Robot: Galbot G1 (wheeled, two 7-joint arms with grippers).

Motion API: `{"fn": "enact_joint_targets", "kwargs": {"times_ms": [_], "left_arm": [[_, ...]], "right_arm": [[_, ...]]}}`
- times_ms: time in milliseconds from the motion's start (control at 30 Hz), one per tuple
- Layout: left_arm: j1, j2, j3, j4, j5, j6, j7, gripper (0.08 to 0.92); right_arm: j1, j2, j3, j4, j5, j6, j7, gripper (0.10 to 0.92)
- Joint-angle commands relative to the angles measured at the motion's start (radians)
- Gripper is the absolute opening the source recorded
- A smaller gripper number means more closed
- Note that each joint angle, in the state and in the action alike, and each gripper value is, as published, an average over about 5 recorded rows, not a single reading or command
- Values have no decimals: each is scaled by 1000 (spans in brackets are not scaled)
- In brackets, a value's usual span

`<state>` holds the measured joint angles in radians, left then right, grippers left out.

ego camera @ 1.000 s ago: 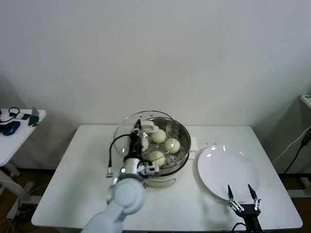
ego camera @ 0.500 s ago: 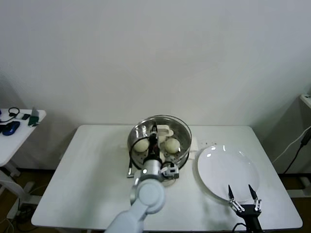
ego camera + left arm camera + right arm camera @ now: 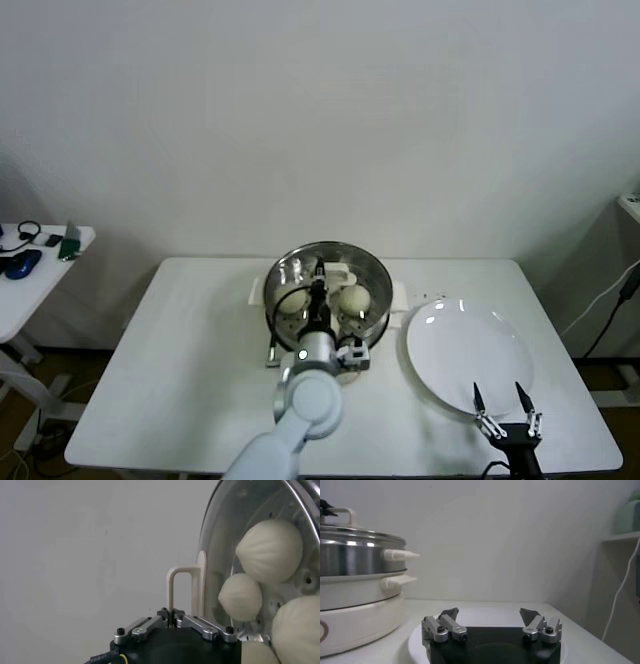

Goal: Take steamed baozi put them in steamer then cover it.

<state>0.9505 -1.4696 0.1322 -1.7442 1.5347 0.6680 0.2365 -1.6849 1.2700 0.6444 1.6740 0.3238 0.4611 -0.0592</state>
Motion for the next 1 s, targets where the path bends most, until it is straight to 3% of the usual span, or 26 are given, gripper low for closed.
{"fn": "enact_joint_targets", "kwargs": {"times_ms": [33,467,567,833,1000], "left_arm": [[1,-8,-6,32,2,-8,-28,140],[4,18,-9,-5,-32,-19,-17,140],[-2,36,6,-40,-77,-6,4,171],[-24,165,56,-217,-345,68,52,397],[46,259,33,-331,-567,48,-20,535]], "right_arm": [[-1,4,3,0,-1,9,-1,823],[-1,8,2,-2,-1,10,0,823],[-1,6,2,0,1,6,-6,823],[-1,2,3,9,10,-22,-5,823],[-12,-7,-5,27,35,-71,24,823]]}}
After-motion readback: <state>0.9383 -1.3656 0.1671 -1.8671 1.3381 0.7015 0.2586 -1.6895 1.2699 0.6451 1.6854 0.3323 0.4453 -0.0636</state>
